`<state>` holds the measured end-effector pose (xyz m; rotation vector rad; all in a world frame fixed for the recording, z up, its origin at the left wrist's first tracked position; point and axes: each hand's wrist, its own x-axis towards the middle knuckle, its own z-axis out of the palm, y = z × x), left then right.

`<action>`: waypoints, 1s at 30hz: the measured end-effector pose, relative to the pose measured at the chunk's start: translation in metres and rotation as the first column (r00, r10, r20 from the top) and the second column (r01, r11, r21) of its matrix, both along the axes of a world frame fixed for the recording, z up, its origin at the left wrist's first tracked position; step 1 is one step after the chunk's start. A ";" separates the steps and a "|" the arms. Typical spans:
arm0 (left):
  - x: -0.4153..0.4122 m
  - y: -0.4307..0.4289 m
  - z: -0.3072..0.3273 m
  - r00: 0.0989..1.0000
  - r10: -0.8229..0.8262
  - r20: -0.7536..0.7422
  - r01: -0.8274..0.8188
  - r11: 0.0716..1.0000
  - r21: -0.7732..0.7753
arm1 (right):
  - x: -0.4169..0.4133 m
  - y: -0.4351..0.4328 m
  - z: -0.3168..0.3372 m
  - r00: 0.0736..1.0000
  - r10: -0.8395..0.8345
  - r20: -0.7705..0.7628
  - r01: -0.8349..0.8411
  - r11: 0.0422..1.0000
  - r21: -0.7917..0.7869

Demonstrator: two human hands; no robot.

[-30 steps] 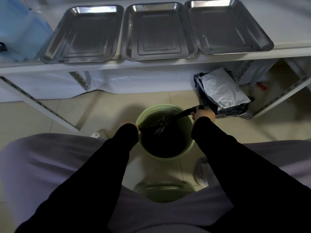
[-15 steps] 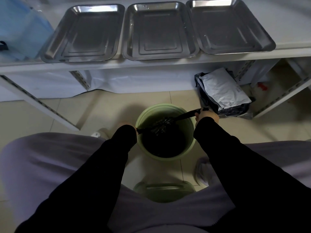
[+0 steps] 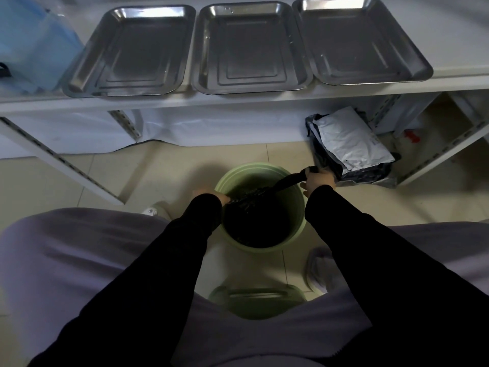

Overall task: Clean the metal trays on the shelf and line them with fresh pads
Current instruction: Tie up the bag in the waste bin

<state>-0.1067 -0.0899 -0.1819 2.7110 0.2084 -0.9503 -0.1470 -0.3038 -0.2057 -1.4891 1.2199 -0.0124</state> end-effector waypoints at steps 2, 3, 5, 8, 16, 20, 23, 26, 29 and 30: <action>0.001 -0.003 -0.001 0.999 0.045 0.014 -0.044 0.996 -0.077 | -0.001 0.010 0.012 0.999 0.017 0.040 -0.019 0.999 0.043; 0.001 -0.005 0.000 0.998 0.063 0.016 -0.061 0.992 -0.112 | -0.002 0.014 0.017 0.999 0.026 0.047 -0.030 0.996 0.085; 0.000 -0.008 0.002 0.998 0.058 0.027 -0.054 0.989 -0.141 | -0.003 0.019 0.022 0.998 0.029 0.061 -0.041 0.978 0.204; 0.003 -0.009 0.003 0.999 0.001 0.044 0.004 0.992 -0.123 | -0.004 0.023 0.022 0.992 0.071 0.104 -0.099 0.950 0.298; 0.007 -0.004 0.004 0.997 -0.041 0.068 0.045 0.998 -0.054 | -0.005 0.016 0.016 0.999 0.036 0.002 -0.036 0.999 0.010; 0.008 -0.004 0.002 0.996 -0.070 0.063 0.070 0.998 -0.008 | -0.006 0.013 0.021 1.000 0.012 0.001 -0.012 0.999 -0.049; 0.005 -0.004 0.000 0.993 -0.078 0.086 0.077 0.997 0.014 | -0.004 0.012 0.024 1.000 -0.005 0.002 0.005 0.998 -0.056; 0.004 -0.001 -0.003 0.992 -0.079 0.094 0.076 0.997 0.029 | -0.005 0.012 0.023 1.000 -0.006 -0.006 0.005 0.999 -0.052; 0.007 0.000 -0.006 0.994 -0.038 0.099 0.037 0.999 0.012 | -0.007 0.011 0.020 1.000 -0.009 -0.013 0.009 0.999 -0.041; 0.009 0.000 -0.006 0.994 -0.029 0.105 0.030 1.000 -0.006 | -0.006 0.011 0.020 1.000 -0.003 -0.007 0.002 0.999 -0.036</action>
